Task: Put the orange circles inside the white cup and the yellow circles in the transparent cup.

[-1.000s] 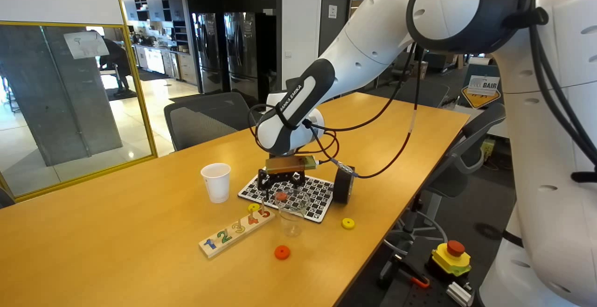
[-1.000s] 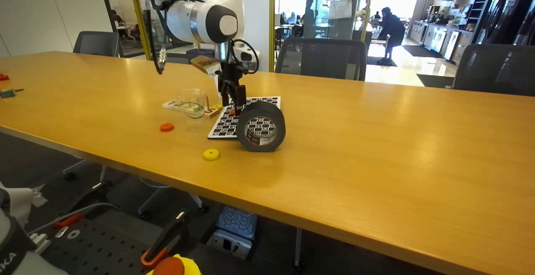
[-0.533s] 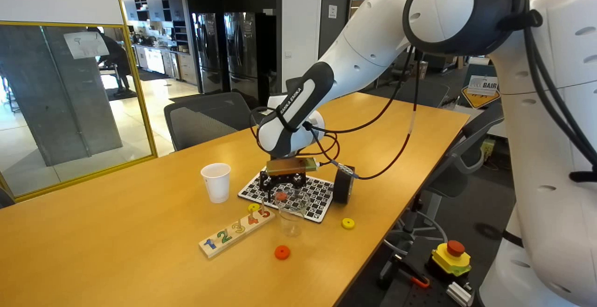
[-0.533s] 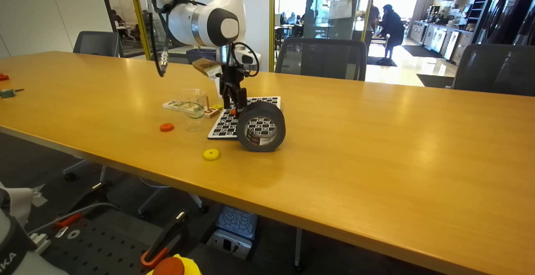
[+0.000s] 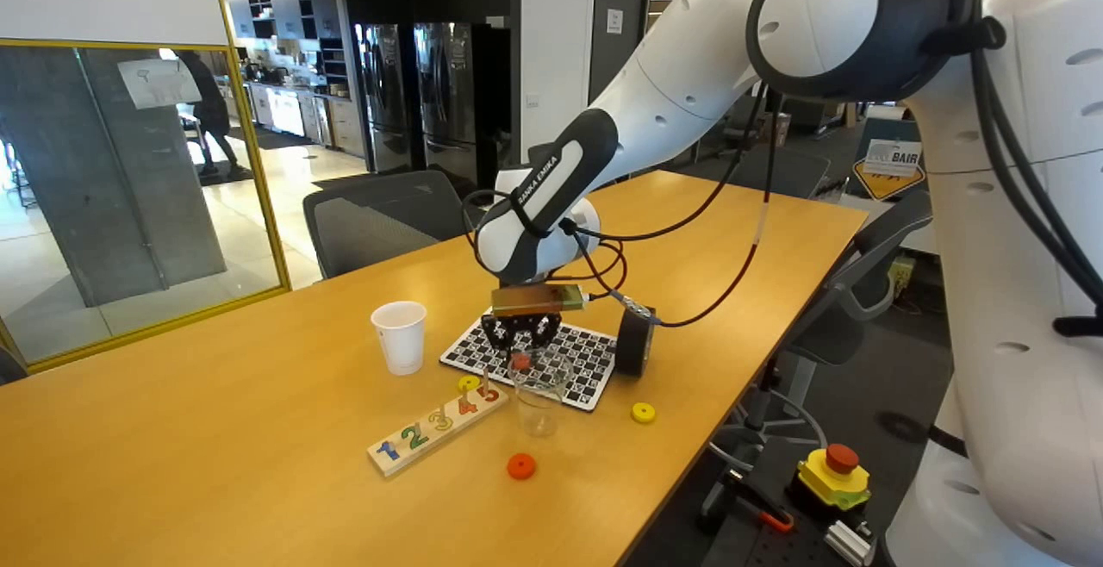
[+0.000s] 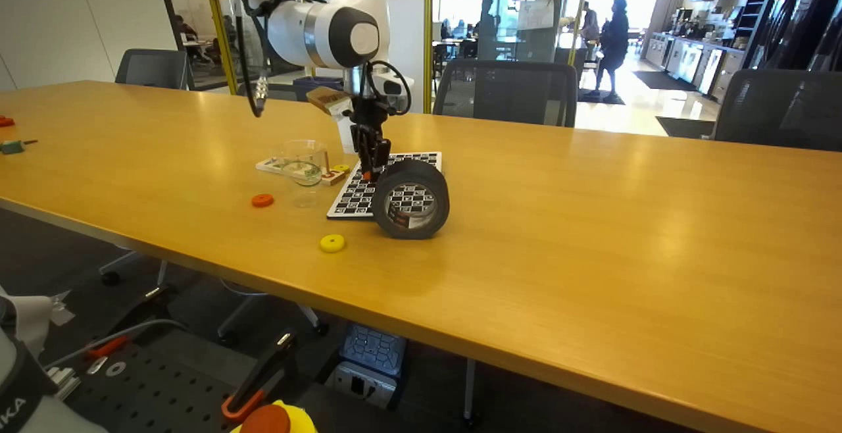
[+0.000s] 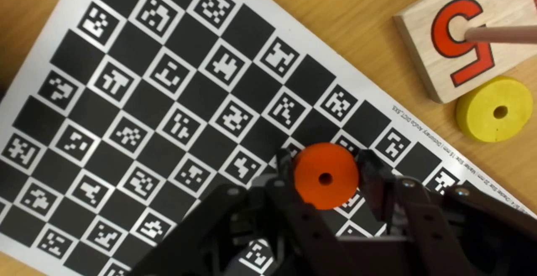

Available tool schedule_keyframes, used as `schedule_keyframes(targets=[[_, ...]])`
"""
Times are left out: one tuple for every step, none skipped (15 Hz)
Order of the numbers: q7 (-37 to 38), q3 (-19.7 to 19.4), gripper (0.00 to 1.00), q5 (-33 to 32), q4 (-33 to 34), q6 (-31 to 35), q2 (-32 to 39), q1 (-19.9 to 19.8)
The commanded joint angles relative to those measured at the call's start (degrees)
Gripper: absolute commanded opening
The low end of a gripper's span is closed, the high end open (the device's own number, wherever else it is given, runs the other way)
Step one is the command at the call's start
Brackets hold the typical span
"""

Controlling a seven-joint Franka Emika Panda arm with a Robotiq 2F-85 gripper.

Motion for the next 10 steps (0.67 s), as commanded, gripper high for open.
schedule_keyframes(targets=[[1.85,-1.51,0.18,-1.63,1.49,0.29,0.20,1.59],[2.19,-1.84,0.17,-2.54,1.98,-0.03,-0.07,1.99],[2.91,-2.34,0.18,-3.81,2.62,-0.38,-0.35,2.60],[3.64,-2.87,0.18,-5.46,3.64,-0.86,-0.90,3.36],[4.28,-3.20,0.18,-6.98,4.61,-0.99,-1.20,3.98],[4.77,-3.30,0.18,-8.52,5.83,-0.90,-1.49,4.67],[4.96,-3.21,0.18,-9.67,7.04,-0.84,-1.54,5.13],[5.17,-2.92,0.18,-10.78,8.45,-0.58,-1.37,5.73],[4.89,-2.46,0.18,-11.44,9.87,-0.58,-1.17,6.15],[4.54,-1.99,0.18,-11.83,11.14,-0.57,-0.96,6.55]])
